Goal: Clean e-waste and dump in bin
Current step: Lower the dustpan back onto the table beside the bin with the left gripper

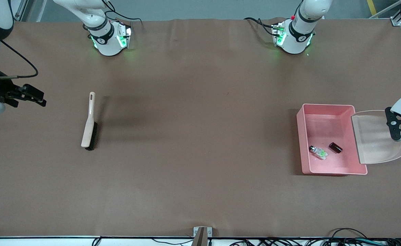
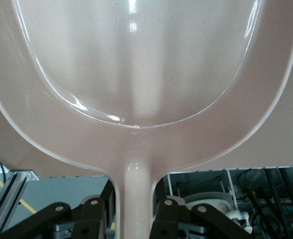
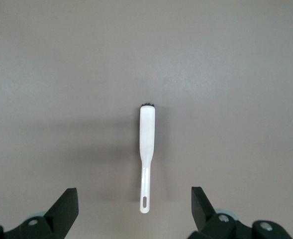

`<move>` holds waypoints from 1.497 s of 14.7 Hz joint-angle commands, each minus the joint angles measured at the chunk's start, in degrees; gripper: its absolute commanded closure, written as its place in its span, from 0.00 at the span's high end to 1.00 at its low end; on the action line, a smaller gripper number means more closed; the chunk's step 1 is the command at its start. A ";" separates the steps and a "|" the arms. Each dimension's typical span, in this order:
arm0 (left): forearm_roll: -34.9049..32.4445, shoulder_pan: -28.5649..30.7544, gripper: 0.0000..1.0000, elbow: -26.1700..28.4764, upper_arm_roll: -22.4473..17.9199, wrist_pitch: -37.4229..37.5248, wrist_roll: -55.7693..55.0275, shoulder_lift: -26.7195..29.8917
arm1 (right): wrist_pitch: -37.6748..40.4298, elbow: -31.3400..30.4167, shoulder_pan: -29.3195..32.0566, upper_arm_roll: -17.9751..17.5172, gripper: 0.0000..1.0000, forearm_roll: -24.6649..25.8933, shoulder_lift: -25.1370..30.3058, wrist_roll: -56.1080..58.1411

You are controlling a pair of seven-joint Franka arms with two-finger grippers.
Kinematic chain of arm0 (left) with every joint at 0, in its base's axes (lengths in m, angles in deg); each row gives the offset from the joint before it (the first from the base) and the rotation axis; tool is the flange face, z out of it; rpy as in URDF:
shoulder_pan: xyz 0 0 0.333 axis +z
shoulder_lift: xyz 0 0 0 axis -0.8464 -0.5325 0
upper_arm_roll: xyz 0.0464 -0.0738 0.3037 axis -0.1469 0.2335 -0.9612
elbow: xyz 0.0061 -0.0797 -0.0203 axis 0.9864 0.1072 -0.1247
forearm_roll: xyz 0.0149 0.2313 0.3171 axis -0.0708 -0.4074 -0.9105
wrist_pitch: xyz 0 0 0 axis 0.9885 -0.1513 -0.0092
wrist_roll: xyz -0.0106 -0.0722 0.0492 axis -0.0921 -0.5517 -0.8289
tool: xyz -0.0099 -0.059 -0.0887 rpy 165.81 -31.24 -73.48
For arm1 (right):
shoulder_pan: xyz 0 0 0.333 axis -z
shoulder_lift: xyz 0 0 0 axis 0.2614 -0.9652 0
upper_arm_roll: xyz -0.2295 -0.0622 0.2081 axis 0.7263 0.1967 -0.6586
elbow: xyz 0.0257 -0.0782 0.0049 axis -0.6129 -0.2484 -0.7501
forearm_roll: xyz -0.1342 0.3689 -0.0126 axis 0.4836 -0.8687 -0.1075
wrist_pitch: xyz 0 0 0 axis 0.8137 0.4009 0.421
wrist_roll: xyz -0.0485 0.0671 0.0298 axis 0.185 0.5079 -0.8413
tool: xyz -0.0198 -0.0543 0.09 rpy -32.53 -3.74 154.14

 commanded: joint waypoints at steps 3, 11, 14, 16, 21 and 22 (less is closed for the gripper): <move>-0.53 -0.16 0.01 -1.42 3.34 0.15 -0.41 0.94 | 2.26 4.17 -0.31 0.30 1.00 0.79 -0.43 -6.18; 9.06 -19.47 0.02 -8.19 7.24 -0.03 -7.87 -1.77 | 2.70 7.96 0.83 0.39 1.00 0.26 -2.11 -4.70; 9.23 -30.80 0.03 -10.13 2.95 0.06 -14.02 -5.73 | 2.61 8.14 1.35 0.56 1.00 0.96 -2.02 1.01; 12.46 -40.02 0.03 -13.71 -1.54 0.06 -19.28 -9.59 | 2.61 8.14 2.32 0.47 1.00 0.87 -2.02 1.03; 19.08 -56.48 0.00 -15.75 -14.02 -1.87 -24.76 -15.14 | 2.96 8.05 3.73 0.39 1.00 0.78 -2.02 0.76; 18.99 -57.55 0.00 -15.14 -15.17 -2.66 -24.67 -15.67 | 2.87 8.05 3.64 0.30 1.00 0.78 -2.02 0.50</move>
